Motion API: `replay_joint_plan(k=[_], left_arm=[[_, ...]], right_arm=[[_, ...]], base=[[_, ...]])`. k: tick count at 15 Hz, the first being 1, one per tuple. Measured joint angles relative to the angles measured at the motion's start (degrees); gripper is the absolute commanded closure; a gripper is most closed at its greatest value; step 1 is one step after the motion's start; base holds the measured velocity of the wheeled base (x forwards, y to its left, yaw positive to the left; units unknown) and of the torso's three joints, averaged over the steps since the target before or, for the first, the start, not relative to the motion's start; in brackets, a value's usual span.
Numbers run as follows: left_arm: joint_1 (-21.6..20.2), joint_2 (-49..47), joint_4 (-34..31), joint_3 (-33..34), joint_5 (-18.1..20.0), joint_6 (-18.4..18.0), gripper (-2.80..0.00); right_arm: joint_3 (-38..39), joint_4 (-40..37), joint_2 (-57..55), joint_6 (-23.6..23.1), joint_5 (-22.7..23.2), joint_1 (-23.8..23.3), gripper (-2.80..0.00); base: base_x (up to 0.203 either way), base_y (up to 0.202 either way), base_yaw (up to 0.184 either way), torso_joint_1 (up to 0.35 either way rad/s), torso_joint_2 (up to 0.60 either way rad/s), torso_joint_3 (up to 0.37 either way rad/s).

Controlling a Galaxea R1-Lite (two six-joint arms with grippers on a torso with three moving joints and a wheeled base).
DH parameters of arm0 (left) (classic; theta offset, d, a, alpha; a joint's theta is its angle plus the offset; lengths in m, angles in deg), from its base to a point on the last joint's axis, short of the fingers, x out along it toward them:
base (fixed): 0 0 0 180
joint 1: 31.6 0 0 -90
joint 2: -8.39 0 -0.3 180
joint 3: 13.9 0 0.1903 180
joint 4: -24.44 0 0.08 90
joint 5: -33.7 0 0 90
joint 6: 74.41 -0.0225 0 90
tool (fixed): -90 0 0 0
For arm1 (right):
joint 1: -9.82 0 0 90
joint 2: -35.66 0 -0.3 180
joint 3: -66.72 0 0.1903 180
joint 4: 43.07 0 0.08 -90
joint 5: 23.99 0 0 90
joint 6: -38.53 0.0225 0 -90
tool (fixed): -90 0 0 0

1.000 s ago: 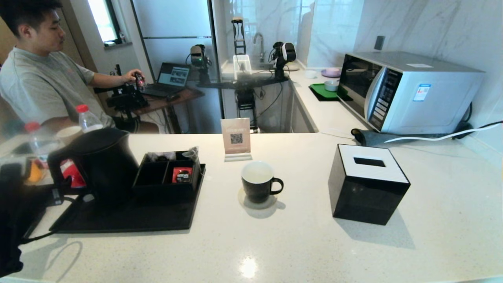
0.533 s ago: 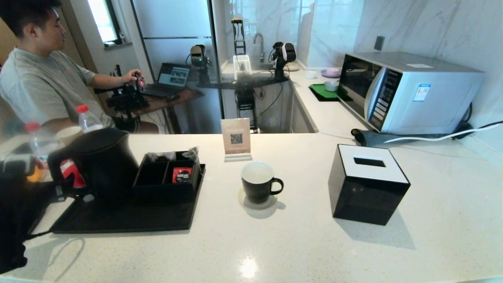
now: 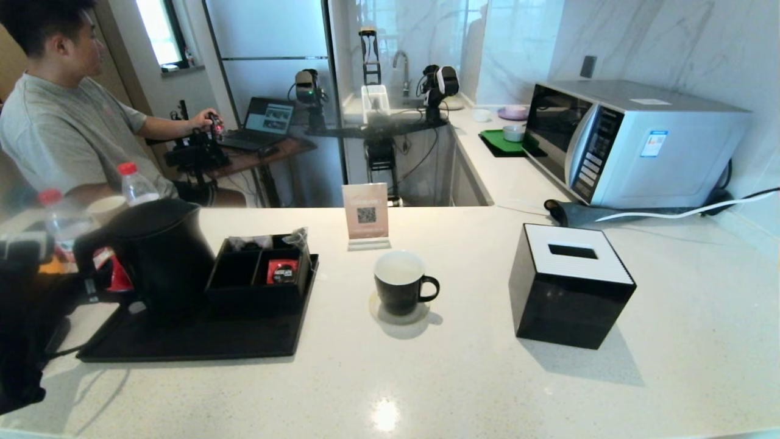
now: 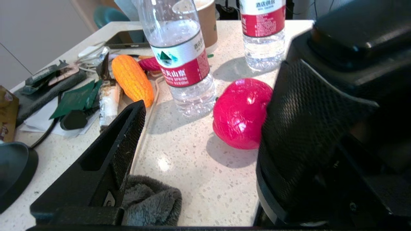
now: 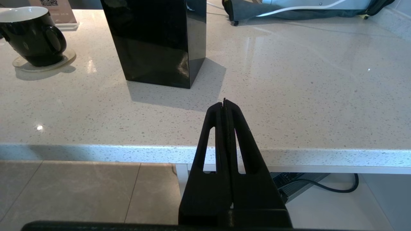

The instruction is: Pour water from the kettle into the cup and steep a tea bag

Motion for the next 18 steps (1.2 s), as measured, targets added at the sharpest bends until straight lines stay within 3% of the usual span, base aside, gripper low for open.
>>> replay_joint_plan(k=[18], left_arm=[[0.2, -2.4, 0.0, -6.0, 0.1, -1.1, -2.8]], right_arm=[[0.0, 0.0, 0.0, 0.0, 0.0, 0.0, 0.0]], base=[[0.0, 0.0, 0.0, 0.0, 0.0, 0.0]])
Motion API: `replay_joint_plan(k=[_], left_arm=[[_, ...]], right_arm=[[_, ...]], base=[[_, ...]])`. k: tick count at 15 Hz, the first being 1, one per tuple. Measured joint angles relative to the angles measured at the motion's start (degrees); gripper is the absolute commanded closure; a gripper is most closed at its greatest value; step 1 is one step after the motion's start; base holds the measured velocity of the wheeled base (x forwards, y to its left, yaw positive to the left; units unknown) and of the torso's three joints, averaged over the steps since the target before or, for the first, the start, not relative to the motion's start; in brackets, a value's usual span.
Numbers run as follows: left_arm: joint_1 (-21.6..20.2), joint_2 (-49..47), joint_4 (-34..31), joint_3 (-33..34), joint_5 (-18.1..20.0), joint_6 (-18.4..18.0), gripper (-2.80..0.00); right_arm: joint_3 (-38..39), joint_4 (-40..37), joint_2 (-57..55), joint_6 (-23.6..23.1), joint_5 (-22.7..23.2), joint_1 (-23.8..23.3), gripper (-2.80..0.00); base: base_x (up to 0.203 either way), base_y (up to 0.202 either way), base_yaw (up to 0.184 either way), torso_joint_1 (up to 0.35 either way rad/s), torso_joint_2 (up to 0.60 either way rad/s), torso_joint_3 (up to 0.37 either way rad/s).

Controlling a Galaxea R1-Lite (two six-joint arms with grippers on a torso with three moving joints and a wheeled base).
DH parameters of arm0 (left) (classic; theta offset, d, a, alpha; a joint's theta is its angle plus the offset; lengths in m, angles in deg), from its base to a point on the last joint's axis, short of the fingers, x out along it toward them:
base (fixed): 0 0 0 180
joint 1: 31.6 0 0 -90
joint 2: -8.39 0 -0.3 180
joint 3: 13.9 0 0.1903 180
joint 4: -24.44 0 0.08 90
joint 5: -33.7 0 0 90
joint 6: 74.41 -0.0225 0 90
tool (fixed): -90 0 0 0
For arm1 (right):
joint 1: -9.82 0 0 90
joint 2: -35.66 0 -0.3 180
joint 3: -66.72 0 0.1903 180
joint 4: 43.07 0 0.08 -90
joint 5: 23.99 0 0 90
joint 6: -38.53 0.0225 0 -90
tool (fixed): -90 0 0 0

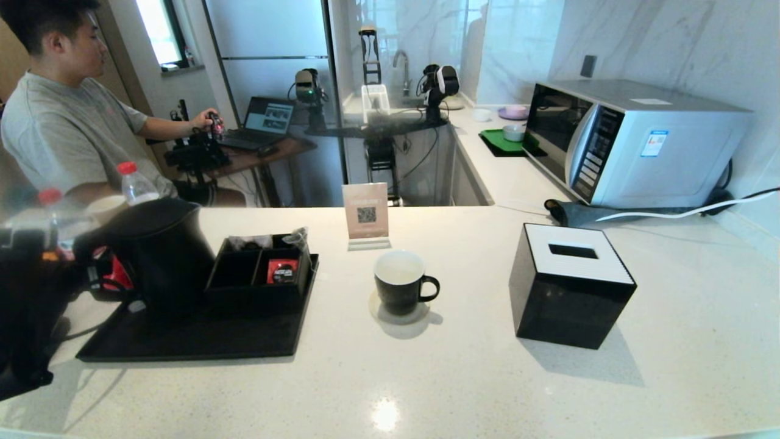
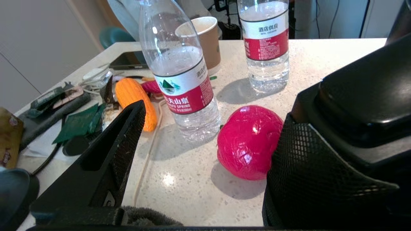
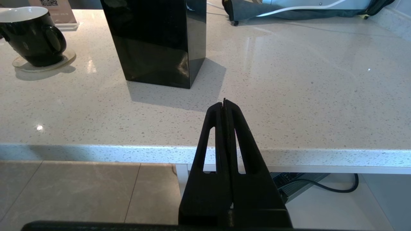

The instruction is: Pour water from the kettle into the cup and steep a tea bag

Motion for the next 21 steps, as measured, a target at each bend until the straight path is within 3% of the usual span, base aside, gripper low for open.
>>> replay_joint_plan(k=[9, 21], left_arm=[[0.5, -0.3, 0.1, -0.5, 2.7, -1.7, -2.8], [0.9, -0.9, 0.1, -1.5, 2.9, -1.8, -2.8]], right_arm=[[0.0, 0.0, 0.0, 0.0, 0.0, 0.0, 0.0], [0.0, 0.0, 0.0, 0.0, 0.0, 0.0, 0.0]], base=[[0.0, 0.0, 0.0, 0.0, 0.0, 0.0], [0.0, 0.0, 0.0, 0.0, 0.0, 0.0]])
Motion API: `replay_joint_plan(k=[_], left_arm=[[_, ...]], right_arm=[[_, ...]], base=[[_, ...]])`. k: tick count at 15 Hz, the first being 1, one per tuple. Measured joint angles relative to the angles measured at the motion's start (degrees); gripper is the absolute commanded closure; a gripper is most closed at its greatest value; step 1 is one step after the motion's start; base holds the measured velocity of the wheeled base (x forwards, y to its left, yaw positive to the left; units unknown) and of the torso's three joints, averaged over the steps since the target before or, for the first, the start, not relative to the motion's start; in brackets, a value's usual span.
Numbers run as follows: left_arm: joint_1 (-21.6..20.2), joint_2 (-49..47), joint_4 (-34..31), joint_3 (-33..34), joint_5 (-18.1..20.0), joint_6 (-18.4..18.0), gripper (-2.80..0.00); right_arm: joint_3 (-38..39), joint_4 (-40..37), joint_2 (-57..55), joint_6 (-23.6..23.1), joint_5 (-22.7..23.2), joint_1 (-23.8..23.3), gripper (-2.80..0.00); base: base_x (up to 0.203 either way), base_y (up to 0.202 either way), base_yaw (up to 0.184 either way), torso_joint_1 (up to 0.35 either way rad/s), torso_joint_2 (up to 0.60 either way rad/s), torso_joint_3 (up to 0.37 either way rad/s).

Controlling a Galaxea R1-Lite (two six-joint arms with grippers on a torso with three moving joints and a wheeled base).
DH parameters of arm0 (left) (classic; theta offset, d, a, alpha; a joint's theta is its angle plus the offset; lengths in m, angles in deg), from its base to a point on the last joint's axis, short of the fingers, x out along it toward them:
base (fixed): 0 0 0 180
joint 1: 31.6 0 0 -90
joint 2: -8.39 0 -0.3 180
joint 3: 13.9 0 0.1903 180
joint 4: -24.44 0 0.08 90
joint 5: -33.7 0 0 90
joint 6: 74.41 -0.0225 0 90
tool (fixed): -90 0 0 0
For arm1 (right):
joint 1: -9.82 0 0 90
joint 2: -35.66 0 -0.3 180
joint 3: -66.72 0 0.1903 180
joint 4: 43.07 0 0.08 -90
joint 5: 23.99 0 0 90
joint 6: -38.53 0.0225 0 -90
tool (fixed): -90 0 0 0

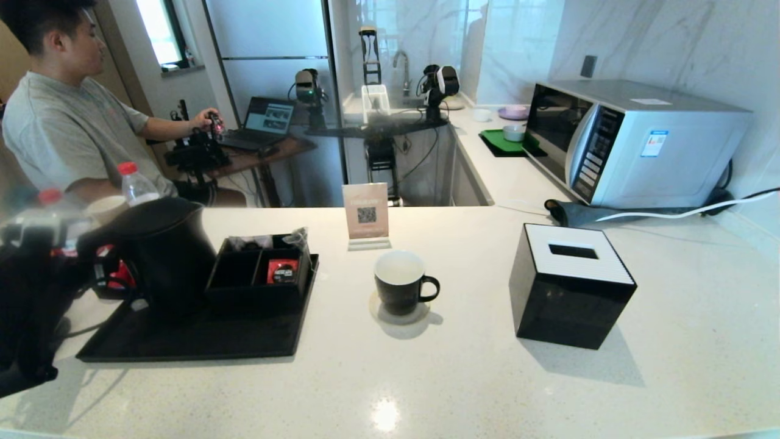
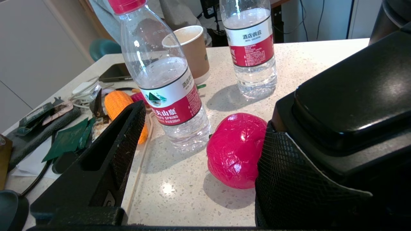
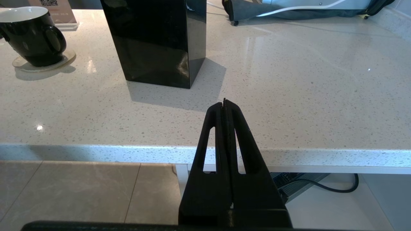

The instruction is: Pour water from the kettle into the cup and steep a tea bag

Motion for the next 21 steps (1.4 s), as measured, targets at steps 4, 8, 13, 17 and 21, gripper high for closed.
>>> replay_joint_plan(k=[4, 8, 13, 17, 21], left_arm=[[0.0, -0.1, 0.0, -0.1, 0.1, 0.0, -2.8], [-0.1, -0.1, 0.0, -0.1, 1.0, 0.0, -2.8], [0.0, -0.1, 0.0, -0.1, 1.0, -0.3, -2.8], [0.0, -0.2, -0.1, -0.1, 1.1, -0.3, 0.0], [0.0, -0.2, 0.0, -0.1, 1.1, -0.3, 0.0]], right_arm=[[0.0, 0.0, 0.0, 0.0, 0.0, 0.0, 0.0], [0.0, 0.0, 0.0, 0.0, 0.0, 0.0, 0.0], [0.0, 0.0, 0.0, 0.0, 0.0, 0.0, 0.0], [0.0, 0.0, 0.0, 0.0, 0.0, 0.0, 0.0], [0.0, 0.0, 0.0, 0.0, 0.0, 0.0, 0.0]], base=[[0.0, 0.0, 0.0, 0.0, 0.0, 0.0], [0.0, 0.0, 0.0, 0.0, 0.0, 0.0], [0.0, 0.0, 0.0, 0.0, 0.0, 0.0], [0.0, 0.0, 0.0, 0.0, 0.0, 0.0], [0.0, 0.0, 0.0, 0.0, 0.0, 0.0]])
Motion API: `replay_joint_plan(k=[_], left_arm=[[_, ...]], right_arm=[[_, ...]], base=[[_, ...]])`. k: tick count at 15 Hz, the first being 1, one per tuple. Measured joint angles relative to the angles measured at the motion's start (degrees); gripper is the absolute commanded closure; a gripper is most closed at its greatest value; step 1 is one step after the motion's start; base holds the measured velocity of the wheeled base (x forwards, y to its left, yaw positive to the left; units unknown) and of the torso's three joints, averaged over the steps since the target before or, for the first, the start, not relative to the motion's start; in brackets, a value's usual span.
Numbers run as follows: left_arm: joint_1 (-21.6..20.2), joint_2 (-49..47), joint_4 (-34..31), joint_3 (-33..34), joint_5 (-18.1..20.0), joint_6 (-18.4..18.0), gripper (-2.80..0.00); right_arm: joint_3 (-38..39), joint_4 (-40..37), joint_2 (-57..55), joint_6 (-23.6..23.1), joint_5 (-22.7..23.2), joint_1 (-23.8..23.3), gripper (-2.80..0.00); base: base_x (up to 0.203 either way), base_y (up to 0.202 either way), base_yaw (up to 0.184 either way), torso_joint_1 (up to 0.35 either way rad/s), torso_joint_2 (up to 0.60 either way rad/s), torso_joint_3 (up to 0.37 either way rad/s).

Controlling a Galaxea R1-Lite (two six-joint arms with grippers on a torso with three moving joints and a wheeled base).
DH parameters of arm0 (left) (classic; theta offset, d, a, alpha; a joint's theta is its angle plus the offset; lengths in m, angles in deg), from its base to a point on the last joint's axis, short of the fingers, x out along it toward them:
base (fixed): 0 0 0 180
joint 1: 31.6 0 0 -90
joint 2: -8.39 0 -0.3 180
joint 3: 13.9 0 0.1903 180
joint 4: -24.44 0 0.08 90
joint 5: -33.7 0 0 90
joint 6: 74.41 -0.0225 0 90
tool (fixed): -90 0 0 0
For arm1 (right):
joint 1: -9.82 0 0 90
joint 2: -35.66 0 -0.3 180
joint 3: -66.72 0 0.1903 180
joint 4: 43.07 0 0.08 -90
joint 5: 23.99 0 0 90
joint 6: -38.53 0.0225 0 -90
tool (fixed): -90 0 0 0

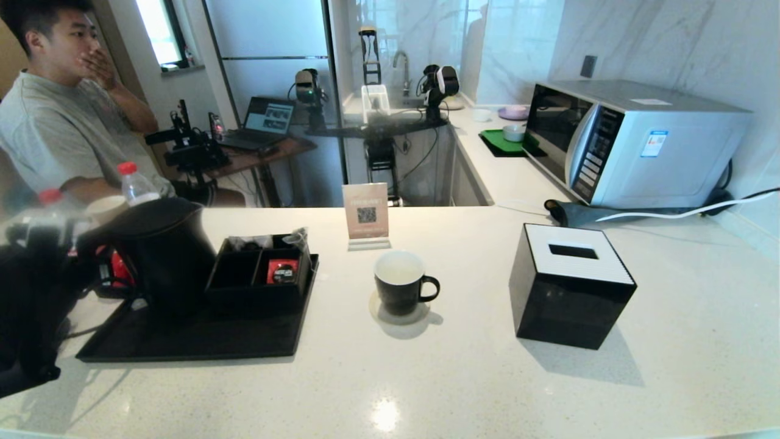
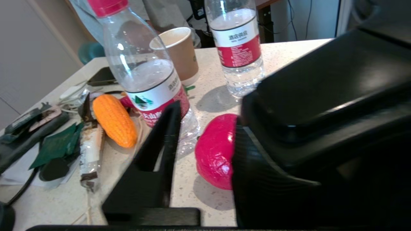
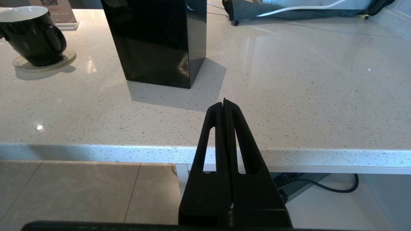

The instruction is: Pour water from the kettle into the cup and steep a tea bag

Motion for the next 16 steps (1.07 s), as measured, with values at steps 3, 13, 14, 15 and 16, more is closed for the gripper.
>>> replay_joint_plan(k=[3, 13, 14, 15, 16], left_arm=[[0.0, 0.0, 0.0, 0.1, -0.2, 0.2, 0.0], [0.4, 0.1, 0.0, 0.6, -0.2, 0.0, 0.0], [0.4, 0.2, 0.0, 0.6, -0.2, 0.0, 0.0], [0.5, 0.3, 0.0, 0.7, -0.2, 0.0, 0.0], [0.5, 0.5, 0.0, 0.7, -0.2, 0.2, 0.0]], right_arm=[[0.0, 0.0, 0.0, 0.0, 0.0, 0.0, 0.0], [0.0, 0.0, 0.0, 0.0, 0.0, 0.0, 0.0], [0.0, 0.0, 0.0, 0.0, 0.0, 0.0, 0.0], [0.0, 0.0, 0.0, 0.0, 0.0, 0.0, 0.0], [0.0, 0.0, 0.0, 0.0, 0.0, 0.0, 0.0]], base=[[0.0, 0.0, 0.0, 0.0, 0.0, 0.0], [0.0, 0.0, 0.0, 0.0, 0.0, 0.0], [0.0, 0.0, 0.0, 0.0, 0.0, 0.0], [0.0, 0.0, 0.0, 0.0, 0.0, 0.0], [0.0, 0.0, 0.0, 0.0, 0.0, 0.0]])
